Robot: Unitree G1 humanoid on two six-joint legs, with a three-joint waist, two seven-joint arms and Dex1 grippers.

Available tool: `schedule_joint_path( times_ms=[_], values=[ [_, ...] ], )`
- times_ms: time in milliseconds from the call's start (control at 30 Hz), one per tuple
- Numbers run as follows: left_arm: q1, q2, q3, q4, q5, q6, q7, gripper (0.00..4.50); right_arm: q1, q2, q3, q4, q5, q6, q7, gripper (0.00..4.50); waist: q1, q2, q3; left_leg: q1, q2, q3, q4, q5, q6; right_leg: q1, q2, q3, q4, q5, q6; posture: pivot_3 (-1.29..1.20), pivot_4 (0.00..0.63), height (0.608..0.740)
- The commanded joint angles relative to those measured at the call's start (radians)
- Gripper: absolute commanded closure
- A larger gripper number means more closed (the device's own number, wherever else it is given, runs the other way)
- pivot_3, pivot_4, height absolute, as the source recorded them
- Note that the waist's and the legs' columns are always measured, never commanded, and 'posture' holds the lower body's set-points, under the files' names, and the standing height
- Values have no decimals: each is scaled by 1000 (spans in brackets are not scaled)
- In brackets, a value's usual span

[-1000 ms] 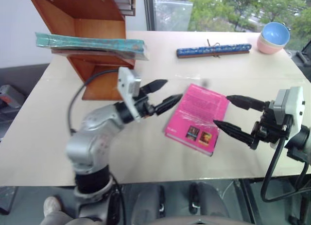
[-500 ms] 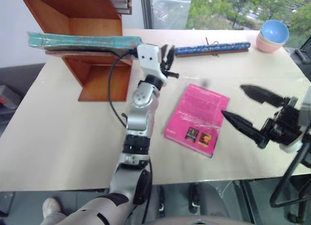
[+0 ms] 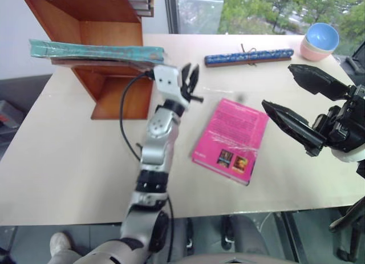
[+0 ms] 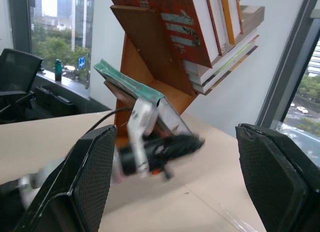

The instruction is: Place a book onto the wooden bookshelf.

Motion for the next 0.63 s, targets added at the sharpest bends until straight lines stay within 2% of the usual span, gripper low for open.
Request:
schedule_joint_path(
  times_ms=[33,67,133,233,300,467,633],
  values=[
    [94,100,-29,-156,-157,95,-229,3351,26,-38,-3,8,-47,15,18,624,0,0,0,0,0,0,0,0,0,0,0,0,0,0,0,0,150,738],
    [120,135,-25,-180,-178,112,-265,2849,42,-48,2,12,-74,21,33,624,1,0,0,0,0,0,0,0,0,0,-1,0,0,0,0,0,150,738],
    [170,206,11,-233,-230,164,-308,2277,99,-69,8,33,-129,51,48,624,1,0,0,0,0,-1,0,0,0,0,-2,0,-1,-2,-3,0,150,738],
    [233,290,77,-285,-293,246,-318,1137,218,-76,-4,42,-218,51,125,624,1,1,0,0,0,-1,0,0,0,1,-4,1,-1,-2,-4,0,150,738],
    [328,412,143,-328,-327,294,-388,94,381,-73,-61,73,-331,43,209,624,1,1,0,0,0,-2,0,0,0,1,-5,1,-1,-2,-3,0,150,738],
    [481,619,282,-329,-365,327,-513,40,649,-34,-242,140,-482,2,386,624,2,3,0,0,0,-2,-2,0,-1,1,-3,0,-2,-6,2,0,150,738],
    [539,717,357,-286,-380,324,-608,40,719,-10,-319,165,-528,-12,479,624,3,5,0,0,-1,-2,-2,-3,-6,1,-9,-2,-5,-6,3,0,150,738]
  ],
)
